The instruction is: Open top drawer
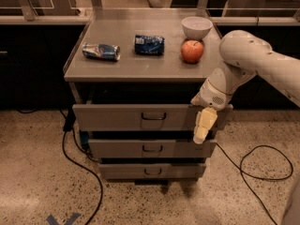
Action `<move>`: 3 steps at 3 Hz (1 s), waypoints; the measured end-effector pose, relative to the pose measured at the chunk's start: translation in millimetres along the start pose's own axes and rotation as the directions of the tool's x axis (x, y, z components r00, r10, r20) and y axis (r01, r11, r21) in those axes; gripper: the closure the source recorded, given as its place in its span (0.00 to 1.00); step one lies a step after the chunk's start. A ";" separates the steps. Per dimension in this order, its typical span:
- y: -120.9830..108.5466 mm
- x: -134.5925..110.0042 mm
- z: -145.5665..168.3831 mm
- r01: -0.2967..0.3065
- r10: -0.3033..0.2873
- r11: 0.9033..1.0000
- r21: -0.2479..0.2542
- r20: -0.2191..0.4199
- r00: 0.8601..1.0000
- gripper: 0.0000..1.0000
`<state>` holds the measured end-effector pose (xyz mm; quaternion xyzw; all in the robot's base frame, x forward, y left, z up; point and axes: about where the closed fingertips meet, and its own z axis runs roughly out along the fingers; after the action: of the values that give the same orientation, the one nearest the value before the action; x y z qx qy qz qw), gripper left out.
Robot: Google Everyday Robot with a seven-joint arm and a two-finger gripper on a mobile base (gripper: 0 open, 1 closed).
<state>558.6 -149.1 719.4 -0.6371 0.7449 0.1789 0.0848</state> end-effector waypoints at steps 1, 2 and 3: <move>19.5 6.5 1.6 0.001 -0.003 0.997 -0.079 -0.027 1.000 0.00; 17.0 2.4 6.2 0.009 -0.011 0.998 -0.066 -0.036 0.999 0.00; 3.0 -19.7 31.1 0.058 -0.059 0.998 -0.019 -0.072 0.996 0.00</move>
Offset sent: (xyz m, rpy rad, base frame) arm -0.0200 -0.0030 -0.0003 -0.0123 0.0736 0.0329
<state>555.9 -119.0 698.2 -0.6653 0.7271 0.1595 0.0574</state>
